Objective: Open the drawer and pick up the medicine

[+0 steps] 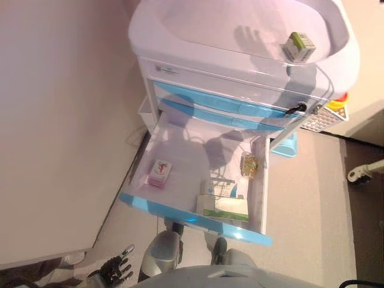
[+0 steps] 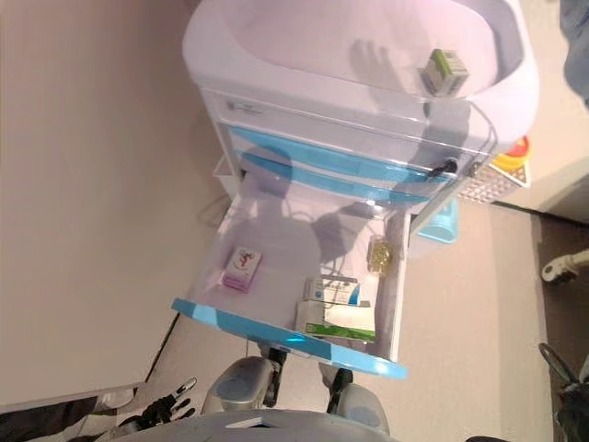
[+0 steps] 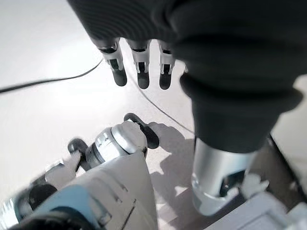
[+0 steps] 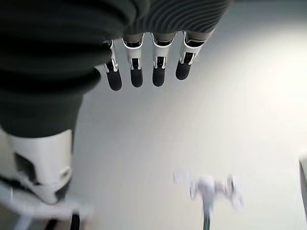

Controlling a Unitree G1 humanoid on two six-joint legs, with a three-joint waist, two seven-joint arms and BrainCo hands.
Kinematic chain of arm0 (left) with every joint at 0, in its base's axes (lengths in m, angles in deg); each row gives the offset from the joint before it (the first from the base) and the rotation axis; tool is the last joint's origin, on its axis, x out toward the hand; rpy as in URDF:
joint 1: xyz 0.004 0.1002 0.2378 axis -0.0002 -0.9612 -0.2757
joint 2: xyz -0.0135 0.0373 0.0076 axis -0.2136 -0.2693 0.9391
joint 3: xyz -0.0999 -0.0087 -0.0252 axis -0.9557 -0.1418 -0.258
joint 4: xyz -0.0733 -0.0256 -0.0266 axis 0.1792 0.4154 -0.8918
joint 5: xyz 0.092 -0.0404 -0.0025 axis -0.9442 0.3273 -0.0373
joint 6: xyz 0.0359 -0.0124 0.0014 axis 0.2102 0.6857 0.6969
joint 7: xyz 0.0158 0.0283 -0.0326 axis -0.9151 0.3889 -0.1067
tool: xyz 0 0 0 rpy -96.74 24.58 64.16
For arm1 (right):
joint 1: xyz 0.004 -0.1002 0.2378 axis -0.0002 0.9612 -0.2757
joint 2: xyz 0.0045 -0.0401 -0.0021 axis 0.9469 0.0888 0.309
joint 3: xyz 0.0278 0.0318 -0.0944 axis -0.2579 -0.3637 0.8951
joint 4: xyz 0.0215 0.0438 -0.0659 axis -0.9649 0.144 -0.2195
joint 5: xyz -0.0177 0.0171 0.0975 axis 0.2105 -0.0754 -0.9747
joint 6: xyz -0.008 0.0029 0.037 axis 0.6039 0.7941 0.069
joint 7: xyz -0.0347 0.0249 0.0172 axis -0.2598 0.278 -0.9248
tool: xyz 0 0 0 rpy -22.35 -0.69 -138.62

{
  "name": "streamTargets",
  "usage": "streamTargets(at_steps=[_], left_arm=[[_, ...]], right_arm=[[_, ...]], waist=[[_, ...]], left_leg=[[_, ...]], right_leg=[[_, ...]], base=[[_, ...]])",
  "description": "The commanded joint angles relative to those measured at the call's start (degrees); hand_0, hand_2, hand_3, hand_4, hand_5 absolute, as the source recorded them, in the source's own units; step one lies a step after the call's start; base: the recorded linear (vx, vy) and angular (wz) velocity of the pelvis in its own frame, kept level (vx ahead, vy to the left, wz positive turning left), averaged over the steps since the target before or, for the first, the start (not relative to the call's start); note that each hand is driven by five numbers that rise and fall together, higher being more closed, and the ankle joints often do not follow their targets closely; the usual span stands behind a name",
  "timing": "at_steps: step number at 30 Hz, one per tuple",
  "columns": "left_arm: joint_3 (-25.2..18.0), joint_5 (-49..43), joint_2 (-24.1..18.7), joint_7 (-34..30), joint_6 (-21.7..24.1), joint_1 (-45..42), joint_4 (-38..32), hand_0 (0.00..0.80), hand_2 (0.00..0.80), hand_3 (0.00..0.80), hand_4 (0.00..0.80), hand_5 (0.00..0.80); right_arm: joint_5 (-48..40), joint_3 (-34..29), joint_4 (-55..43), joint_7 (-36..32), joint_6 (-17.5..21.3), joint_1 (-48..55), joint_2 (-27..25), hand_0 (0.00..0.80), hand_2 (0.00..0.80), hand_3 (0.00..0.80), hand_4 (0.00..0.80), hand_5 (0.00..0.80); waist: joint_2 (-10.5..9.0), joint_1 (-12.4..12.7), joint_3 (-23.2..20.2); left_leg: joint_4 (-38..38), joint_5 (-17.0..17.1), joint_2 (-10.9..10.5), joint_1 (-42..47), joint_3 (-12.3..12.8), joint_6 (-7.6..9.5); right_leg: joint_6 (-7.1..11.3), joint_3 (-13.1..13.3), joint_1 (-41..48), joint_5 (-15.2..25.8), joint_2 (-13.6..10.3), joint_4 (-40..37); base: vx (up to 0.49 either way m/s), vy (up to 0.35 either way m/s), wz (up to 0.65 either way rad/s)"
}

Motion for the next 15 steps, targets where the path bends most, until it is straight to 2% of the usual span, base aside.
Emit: streamTargets(at_steps=[1, 3, 4, 5, 6, 7, 8, 11, 14, 15], left_arm=[[3.8, -7.5, -2.6, -0.5, 3.2, -2.0, 0.6, 0.000, 0.000, 0.000, 0.000, 0.000], [4.0, -10.6, -2.4, 0.7, 3.8, -1.3, 0.3, 0.000, 0.000, 0.000, 0.000, 0.000], [4.2, -11.9, -2.4, 0.7, 4.1, -1.0, 0.3, 0.000, 0.000, 0.000, 0.000, 0.000], [4.9, -14.7, -1.9, 1.1, 5.3, -0.9, 0.1, 0.000, 0.000, 0.000, 0.000, 0.000], [5.1, -15.2, -2.2, 1.3, 5.7, -1.0, 0.0, 0.000, 0.000, 0.000, 0.000, 0.000], [5.8, -17.8, -1.7, 1.9, 6.8, -1.3, -0.4, 0.000, 0.000, 0.000, 0.000, 0.000], [6.6, -19.2, -0.9, 2.3, 7.5, -1.6, -0.7, 0.000, 0.000, 0.000, 0.000, 0.000], [9.4, -24.7, -0.5, 4.2, 8.6, -1.3, -1.4, 0.000, 0.000, 0.000, 0.000, 0.000], [12.8, -26.9, -0.3, 5.0, 7.7, 0.0, -1.6, 0.000, 0.000, 0.000, 0.000, 0.000], [14.6, -27.8, -0.2, 4.9, 6.9, 1.0, -1.3, 0.000, 0.000, 0.000, 0.000, 0.000]], right_arm=[[-3.7, -1.6, -6.1, -5.2, -1.5, 0.7, -3.0, 0.000, 0.000, 0.000, 0.000, 0.000], [-4.4, -7.0, -15.1, -12.4, -2.8, 6.5, -3.9, 0.000, 0.000, 0.000, 0.000, 0.000], [-5.9, -8.7, -16.7, -13.9, -1.7, 8.9, -4.1, 0.000, 0.000, 0.000, 0.000, 0.000], [-10.7, -12.4, -22.7, -21.1, -0.8, 13.9, -4.8, 0.000, 0.000, 0.000, 0.000, 0.000], [-11.3, -15.1, -25.2, -23.5, -1.5, 17.0, -5.3, 0.000, 0.000, 0.000, 0.000, 0.000], [-14.6, -19.3, -29.7, -30.2, -0.6, 23.8, -5.3, 0.000, 0.000, 0.000, 0.000, 0.000], [-16.9, -24.3, -35.8, -35.7, -1.2, 32.8, -4.5, 0.000, 0.000, 0.000, 0.000, 0.000], [-16.5, -34.0, -43.2, -46.6, -2.1, 51.9, 1.3, 0.000, 0.000, 0.000, 0.000, 0.000], [-14.8, -35.3, -45.9, -52.7, -4.0, 61.6, 7.4, 0.000, 0.000, 0.000, 0.000, 0.000], [-15.8, -35.2, -46.0, -53.3, -6.4, 64.9, 9.6, 0.000, 0.000, 0.000, 0.000, 0.000]], waist=[[-0.01, -1.1, -5.7], [0.11, -2.8, -5.9], [0.09, -3.3, -6.0], [0.52, -4.6, -5.9], [0.30, -4.6, -6.1], [0.67, -5.6, -6.0], [1.30, -7.1, -5.5], [1.02, -8.4, -5.4], [1.01, -9.7, -5.0], [1.05, -10.5, -4.9]], left_leg=[[-1.3, -9.0, -0.8, 2.5, -1.3, 0.13], [-1.5, -9.1, -0.2, 3.0, 0.6, -0.10], [-1.6, -9.1, 0.0, 3.1, 1.0, -0.19], [-1.8, -9.3, 0.4, 3.6, 1.7, -0.39], [-1.9, -9.1, 0.5, 3.5, 1.8, -0.45], [-2.1, -9.1, 0.8, 3.7, 2.3, -0.64], [-2.2, -9.2, 1.0, 4.1, 2.7, -0.75], [-2.2, -9.1, 1.4, 4.3, 3.5, -1.04], [-2.3, -9.0, 1.8, 4.7, 4.3, -1.33], [-2.4, -9.0, 2.0, 4.9, 4.6, -1.35]], right_leg=[[3.54, -0.4, -3.7, -0.7, -2.0, 6.8], [3.57, -0.5, -3.7, -0.4, -2.0, 6.3], [3.59, -0.3, -3.8, -0.4, -1.9, 6.2], [3.43, 0.6, -3.6, -1.0, -1.5, 6.1], [3.35, 0.9, -3.7, -0.7, -1.3, 5.7], [3.11, 1.5, -3.5, -1.0, -1.0, 5.3], [2.83, 2.4, -3.4, -1.4, -0.6, 5.3], [2.29, 3.8, -3.5, -1.3, 0.2, 5.0], [2.05, 4.4, -3.5, -1.2, 0.4, 4.8], [1.87, 4.7, -3.4, -1.3, 0.7, 4.6]], base=[[-0.066, -0.084, -0.45], [-0.060, -0.088, -0.52], [-0.069, -0.097, -0.72], [-0.066, -0.078, -0.54], [-0.087, -0.100, -0.33], [-0.080, -0.078, -0.25], [-0.088, -0.095, -0.33], [-0.072, -0.085, -0.25], [-0.061, -0.084, -0.26], [-0.050, -0.095, -0.28]])
